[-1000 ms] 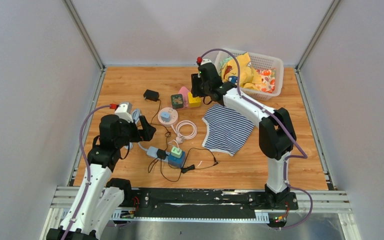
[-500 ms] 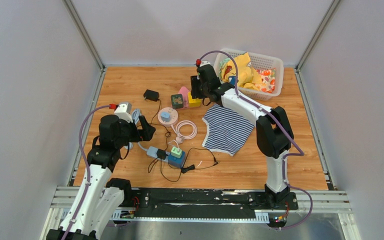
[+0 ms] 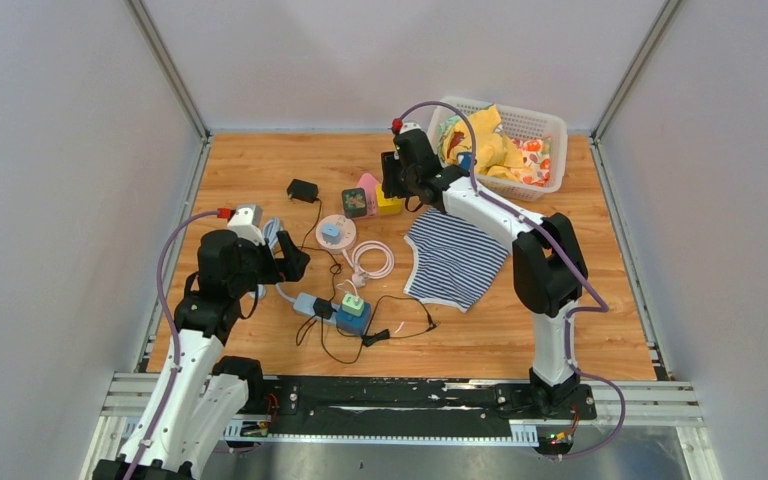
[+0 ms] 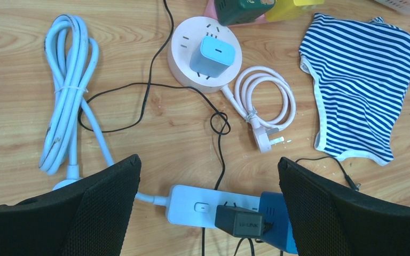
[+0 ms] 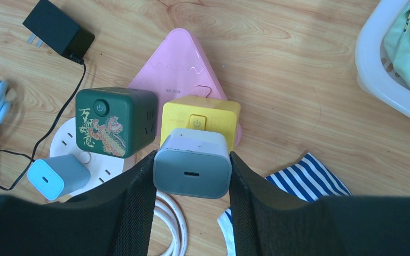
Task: Insert the plug
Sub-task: Insert the plug into the socket, then pick up the plug from the center of the board.
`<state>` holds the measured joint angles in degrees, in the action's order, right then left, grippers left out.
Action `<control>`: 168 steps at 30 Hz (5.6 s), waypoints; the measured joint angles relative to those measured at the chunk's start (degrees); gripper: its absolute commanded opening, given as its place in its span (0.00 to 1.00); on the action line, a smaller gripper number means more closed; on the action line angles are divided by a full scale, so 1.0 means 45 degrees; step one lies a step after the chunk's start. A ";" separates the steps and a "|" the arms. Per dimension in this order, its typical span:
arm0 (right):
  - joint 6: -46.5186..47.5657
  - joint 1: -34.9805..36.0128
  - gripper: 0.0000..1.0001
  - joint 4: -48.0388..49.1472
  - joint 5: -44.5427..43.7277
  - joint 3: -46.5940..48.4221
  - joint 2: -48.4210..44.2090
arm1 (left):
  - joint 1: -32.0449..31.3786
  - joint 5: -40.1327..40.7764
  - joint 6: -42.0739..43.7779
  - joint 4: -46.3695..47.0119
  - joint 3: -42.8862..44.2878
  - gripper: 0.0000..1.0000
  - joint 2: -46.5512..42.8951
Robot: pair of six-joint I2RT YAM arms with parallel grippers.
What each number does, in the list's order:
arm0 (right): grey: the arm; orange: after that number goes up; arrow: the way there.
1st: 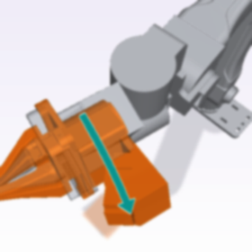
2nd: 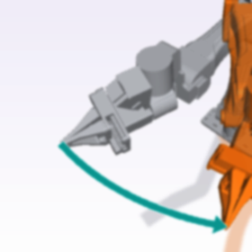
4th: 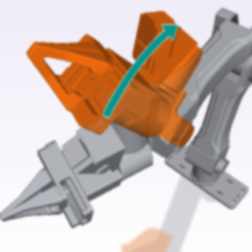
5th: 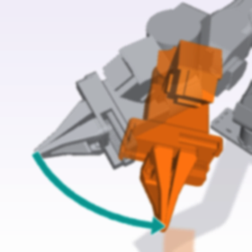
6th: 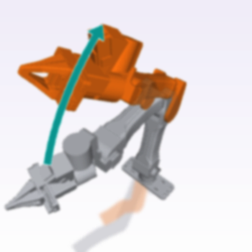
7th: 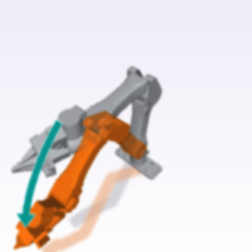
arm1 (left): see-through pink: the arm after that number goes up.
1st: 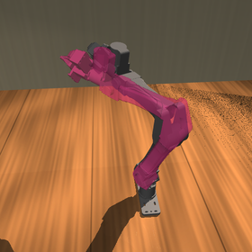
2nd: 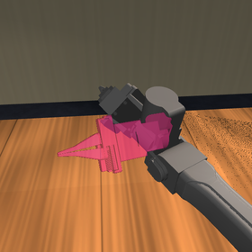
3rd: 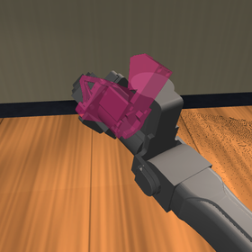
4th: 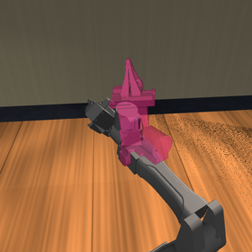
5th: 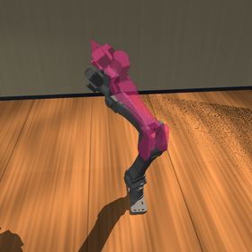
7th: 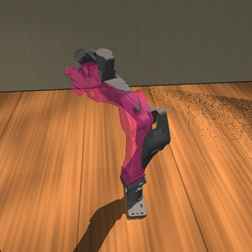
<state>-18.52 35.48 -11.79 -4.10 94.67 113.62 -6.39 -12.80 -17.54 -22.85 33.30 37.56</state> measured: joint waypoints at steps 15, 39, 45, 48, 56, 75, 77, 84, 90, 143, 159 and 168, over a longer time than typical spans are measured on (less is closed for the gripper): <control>0.0024 0.0000 0.00 -0.0345 0.0141 0.0121 0.0000 | 0.0000 0.0092 0.0000 0.0000 0.0000 1.00 -0.0019; 0.0801 0.0272 0.00 -0.0719 -0.0131 0.0758 0.0481 | 0.0000 0.0102 0.0000 0.0000 0.0000 1.00 -0.0058; 0.0894 0.0418 0.00 -0.0607 -0.0505 0.0612 0.0476 | 0.0000 0.0102 0.0000 0.0000 0.0000 1.00 -0.0073; 0.0894 0.0423 0.00 -0.0627 -0.0544 0.0612 0.0481 | 0.0000 0.0102 0.0000 0.0000 0.0000 1.00 -0.0073; 0.1005 0.0427 0.00 -0.1005 -0.0583 0.1190 0.0845 | 0.0000 0.0102 0.0000 0.0000 0.0000 0.99 -0.0073; 0.1190 0.0699 0.00 -0.1166 -0.1297 0.1506 0.1146 | 0.0000 0.0102 0.0000 0.0000 0.0000 0.99 -0.0073; 0.1302 0.0792 0.00 -0.1127 -0.1491 0.1404 0.1166 | 0.0000 0.0102 0.0000 0.0000 0.0000 0.99 -0.0073; 0.1355 0.0874 0.00 -0.1039 -0.1768 0.1175 0.1287 | 0.0000 0.0102 0.0005 0.0000 0.0000 0.99 -0.0049; 0.1355 0.0874 0.00 -0.1035 -0.1763 0.1175 0.1287 | 0.0000 0.0102 0.0015 0.0000 0.0000 0.99 -0.0024; 0.1579 0.0860 1.00 -0.2997 0.1506 -0.5547 -0.8981 | 0.0000 0.4012 -0.1413 0.2506 0.3842 0.82 0.8398; 0.1656 0.0860 0.99 -0.2803 0.2021 -0.6450 -1.0088 | 0.0049 0.5639 -0.3444 0.3691 0.8568 0.74 1.5659; 0.1671 0.0860 0.99 -0.2778 0.2263 -0.6436 -0.9486 | 0.0277 0.5654 -0.3774 0.3929 0.9656 0.70 1.7218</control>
<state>-11.00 39.35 -24.29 6.09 65.71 70.94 -5.15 12.64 -34.52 -5.17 76.75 115.04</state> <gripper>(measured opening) 0.990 0.718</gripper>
